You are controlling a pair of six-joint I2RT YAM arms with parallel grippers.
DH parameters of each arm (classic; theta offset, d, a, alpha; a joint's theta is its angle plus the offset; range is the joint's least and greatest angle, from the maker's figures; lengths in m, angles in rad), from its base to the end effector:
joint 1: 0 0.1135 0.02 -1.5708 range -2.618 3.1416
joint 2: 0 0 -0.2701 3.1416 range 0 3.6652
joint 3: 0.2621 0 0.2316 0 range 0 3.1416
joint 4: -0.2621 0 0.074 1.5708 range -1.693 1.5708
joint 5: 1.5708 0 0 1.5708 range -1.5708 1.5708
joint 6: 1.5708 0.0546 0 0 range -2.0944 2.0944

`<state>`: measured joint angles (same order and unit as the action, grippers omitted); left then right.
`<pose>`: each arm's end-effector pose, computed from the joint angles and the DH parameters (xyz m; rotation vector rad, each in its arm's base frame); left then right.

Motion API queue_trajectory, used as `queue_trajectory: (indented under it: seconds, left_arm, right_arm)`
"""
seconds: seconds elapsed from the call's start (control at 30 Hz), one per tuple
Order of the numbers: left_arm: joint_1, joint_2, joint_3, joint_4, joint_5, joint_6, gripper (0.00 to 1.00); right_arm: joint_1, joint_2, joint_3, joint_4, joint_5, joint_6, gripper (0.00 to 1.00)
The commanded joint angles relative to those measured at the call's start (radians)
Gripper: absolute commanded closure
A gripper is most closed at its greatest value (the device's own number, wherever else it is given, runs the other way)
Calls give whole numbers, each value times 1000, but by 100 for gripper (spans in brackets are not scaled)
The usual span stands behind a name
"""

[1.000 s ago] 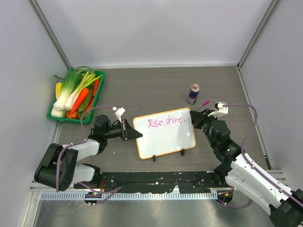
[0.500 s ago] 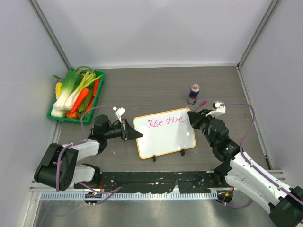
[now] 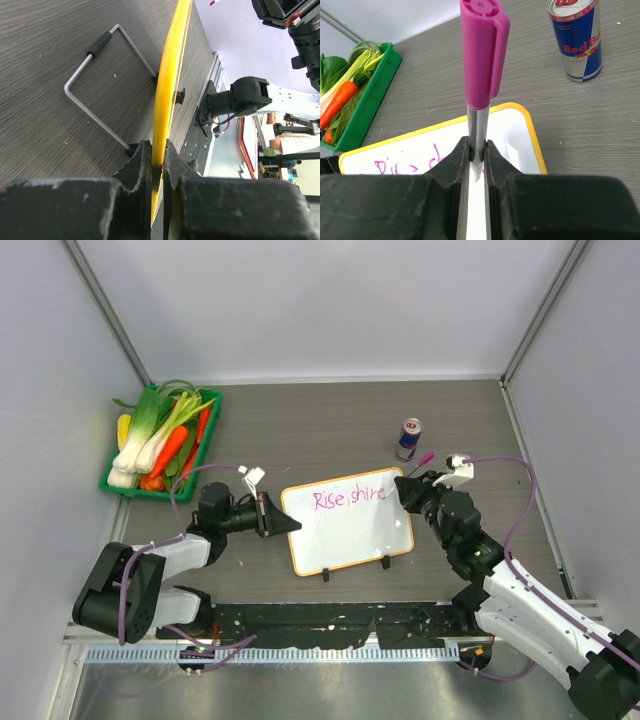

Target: Write a sentence on the whiteboard

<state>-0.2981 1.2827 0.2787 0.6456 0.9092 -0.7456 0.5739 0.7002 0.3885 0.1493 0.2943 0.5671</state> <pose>0.1926 -0.1042 0.1783 0.2166 2.0963 -1.5355 0.1508 0.0786 0.2556 0.2142 1.7489 0.5839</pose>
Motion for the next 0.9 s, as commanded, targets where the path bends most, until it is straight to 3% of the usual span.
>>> queue_trajectory:
  seconds: [0.0, 0.87]
  left_arm:
    - [4, 17, 8, -73, -102, 72, 100]
    - [2, 24, 13, -72, -92, 71, 100]
  right_arm:
    - [-2, -4, 9, 45, 11, 11, 99]
    - [-2, 47, 39, 70, -21, -6, 99]
